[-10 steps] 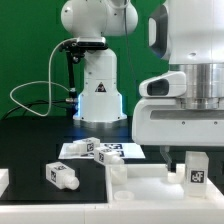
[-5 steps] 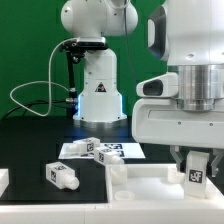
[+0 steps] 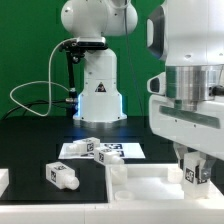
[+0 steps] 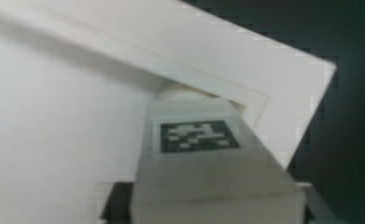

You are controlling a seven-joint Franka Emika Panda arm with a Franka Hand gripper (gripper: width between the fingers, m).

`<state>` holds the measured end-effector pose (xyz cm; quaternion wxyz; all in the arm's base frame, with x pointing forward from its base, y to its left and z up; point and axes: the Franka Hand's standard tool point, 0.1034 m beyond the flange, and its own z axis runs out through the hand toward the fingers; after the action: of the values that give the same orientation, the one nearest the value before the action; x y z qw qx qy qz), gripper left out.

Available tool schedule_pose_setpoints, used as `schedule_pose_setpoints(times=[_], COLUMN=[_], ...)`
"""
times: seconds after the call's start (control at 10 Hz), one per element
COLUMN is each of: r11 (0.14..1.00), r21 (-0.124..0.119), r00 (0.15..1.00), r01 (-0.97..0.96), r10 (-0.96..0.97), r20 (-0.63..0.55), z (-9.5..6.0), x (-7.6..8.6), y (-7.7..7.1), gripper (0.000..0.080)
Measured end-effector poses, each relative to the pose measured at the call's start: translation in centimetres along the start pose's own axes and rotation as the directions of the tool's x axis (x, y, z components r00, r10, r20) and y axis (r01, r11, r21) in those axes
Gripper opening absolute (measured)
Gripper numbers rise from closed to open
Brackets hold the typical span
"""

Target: Assemble one leg

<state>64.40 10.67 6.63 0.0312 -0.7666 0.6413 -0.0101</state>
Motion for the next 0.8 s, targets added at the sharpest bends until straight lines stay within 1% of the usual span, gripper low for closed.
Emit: schedule_pose_setpoints(times=[0.1,0.2,0.3,0.4,0.5,0.6,0.7,0.8], r11=[0.987,0.979,0.983,0.988,0.989,0.999,0.982,0.954], r21=[0.005,0.005,0.005,0.005,0.005,0.008,0.012,0.011], r00=[0.987,0.978,0.983,0.988,0.988,0.999,0.982,0.954], r01=[-0.163,-0.205,-0.182,-0.154,-0.15,0.043,0.189,0.299], r10=[0.163,0.205,0.182,0.153,0.15,-0.043,-0.19,-0.3], r20=[0.017,0.023,0.022,0.022,0.023,0.017,0.022,0.024], z=[0.0,0.0,0.0,0.1,0.1,0.1,0.0,0.1], x=[0.2,0.3,0.3,0.2,0.2,-0.2,-0.9,-1.3], y=[0.1,0.1,0.1,0.1,0.1,0.1,0.1,0.2], gripper=[0.0287,0.0287,0.0342,0.0342,0.0536,0.0536,0.0629,0.0629])
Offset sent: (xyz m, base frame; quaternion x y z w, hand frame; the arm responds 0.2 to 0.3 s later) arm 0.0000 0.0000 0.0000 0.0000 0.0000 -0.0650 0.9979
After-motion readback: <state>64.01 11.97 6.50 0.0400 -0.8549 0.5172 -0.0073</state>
